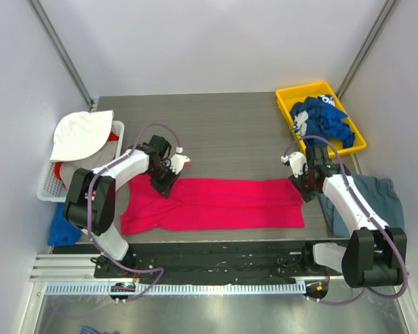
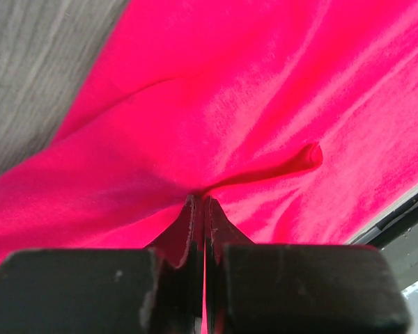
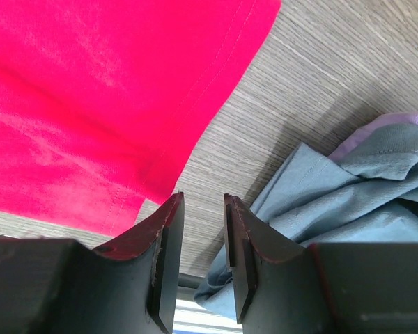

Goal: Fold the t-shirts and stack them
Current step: Fold the tshirt

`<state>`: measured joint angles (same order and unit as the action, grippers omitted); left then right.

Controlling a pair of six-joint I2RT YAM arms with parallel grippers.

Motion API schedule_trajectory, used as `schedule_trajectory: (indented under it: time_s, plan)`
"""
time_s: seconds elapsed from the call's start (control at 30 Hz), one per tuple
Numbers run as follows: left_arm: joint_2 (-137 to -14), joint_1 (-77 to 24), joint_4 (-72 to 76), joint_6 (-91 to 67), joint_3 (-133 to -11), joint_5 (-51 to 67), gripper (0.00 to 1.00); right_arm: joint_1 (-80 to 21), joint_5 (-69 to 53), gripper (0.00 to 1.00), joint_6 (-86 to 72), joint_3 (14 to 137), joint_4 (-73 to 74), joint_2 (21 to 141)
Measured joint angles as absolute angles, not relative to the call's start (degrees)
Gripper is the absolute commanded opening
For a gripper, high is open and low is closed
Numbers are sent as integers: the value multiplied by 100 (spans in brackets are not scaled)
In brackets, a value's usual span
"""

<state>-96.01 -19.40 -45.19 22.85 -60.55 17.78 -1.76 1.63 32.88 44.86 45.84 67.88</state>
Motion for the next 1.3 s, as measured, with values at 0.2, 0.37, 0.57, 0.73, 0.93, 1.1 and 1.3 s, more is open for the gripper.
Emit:
schedule_trajectory:
  time_s: [0.2, 0.37, 0.57, 0.73, 0.93, 1.1, 1.3]
  plan:
    - [-9220, -2169, -4635, 2270, -5953, 1599, 0, -176, 167, 36, 3288, 4477, 4584, 6788]
    - [-8597, -2445, -4945, 2268, -5953, 1507, 0, -176, 163, 36, 3286, 4477, 4580, 6788]
    - [-8097, -2757, -5325, 2237, -5918, 1409, 1, -176, 161, 36, 3286, 4477, 4550, 6790]
    - [-7922, -2974, -5586, 2274, -5712, 1387, 10, -176, 163, 36, 3286, 4477, 4545, 6801]
    - [-7922, -3192, -5857, 2425, -5596, 1461, 27, -176, 165, 36, 3286, 4477, 4541, 6869]
    - [-7881, -3271, -5920, 2552, -5570, 1658, 51, -176, 167, 36, 3286, 4477, 4523, 6912]
    - [-7293, -3288, -5675, 2589, -5374, 1553, 81, -176, 143, 54, 3262, 4519, 4532, 6917]
